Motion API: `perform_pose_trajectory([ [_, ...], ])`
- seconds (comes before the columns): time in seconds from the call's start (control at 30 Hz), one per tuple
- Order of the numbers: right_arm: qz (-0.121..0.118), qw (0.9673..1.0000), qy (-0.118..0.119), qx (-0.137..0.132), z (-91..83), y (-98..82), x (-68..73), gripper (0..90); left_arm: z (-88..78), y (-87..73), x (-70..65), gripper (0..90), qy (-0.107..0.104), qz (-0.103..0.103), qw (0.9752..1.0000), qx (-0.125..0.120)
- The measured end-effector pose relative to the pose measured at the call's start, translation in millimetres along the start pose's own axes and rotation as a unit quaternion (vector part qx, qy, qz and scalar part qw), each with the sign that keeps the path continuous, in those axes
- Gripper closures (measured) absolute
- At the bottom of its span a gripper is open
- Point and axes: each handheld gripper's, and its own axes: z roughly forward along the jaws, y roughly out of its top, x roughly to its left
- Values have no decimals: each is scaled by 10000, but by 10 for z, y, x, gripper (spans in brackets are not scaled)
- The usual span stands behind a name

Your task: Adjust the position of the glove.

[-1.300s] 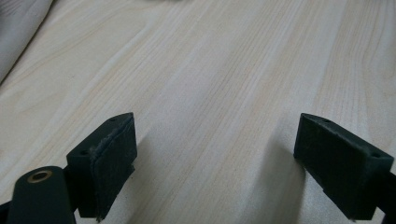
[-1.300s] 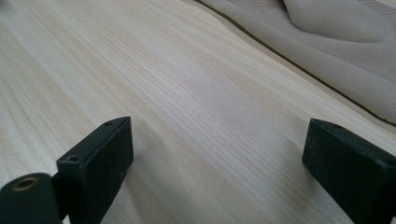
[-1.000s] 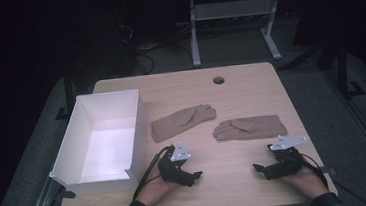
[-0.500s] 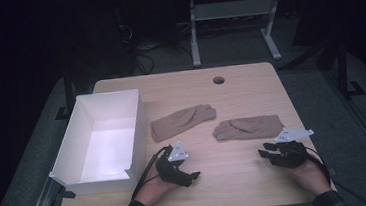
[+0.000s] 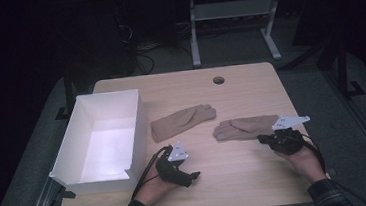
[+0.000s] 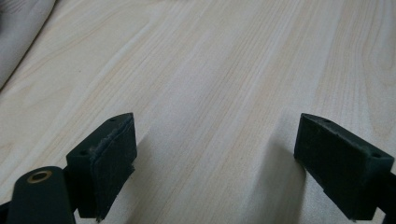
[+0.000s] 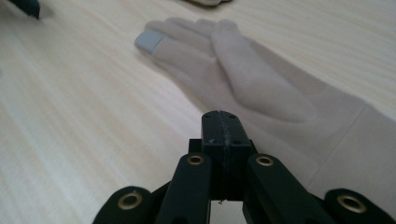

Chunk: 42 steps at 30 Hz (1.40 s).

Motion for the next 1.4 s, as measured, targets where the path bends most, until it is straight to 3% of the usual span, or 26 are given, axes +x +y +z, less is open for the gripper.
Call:
perform_pose_trajectory([
  [0.23,38,9998,-181,40,49,116,-168,899,0,0,1,124,-2,2,10000,3],
  [0.47,247,9993,-272,-21,31,141,-335,900,0,0,0,124,0,4,10000,0],
  [0.57,370,9987,-348,-65,45,125,-474,899,0,0,0,124,0,4,10000,0],
  [0.9,554,9966,-608,64,45,1,-690,899,-1,0,0,124,-1,-1,10000,5],
  [1.2,668,9947,-742,242,57,-112,-788,900,1,-1,-1,124,0,0,10000,-6],
  [1.33,666,9937,-751,500,130,-155,-795,900,0,-1,-1,124,0,-1,10000,-3],
  [1.4,720,9938,-726,447,133,-170,-800,900,1,-1,-1,124,0,-1,10000,-4],
])
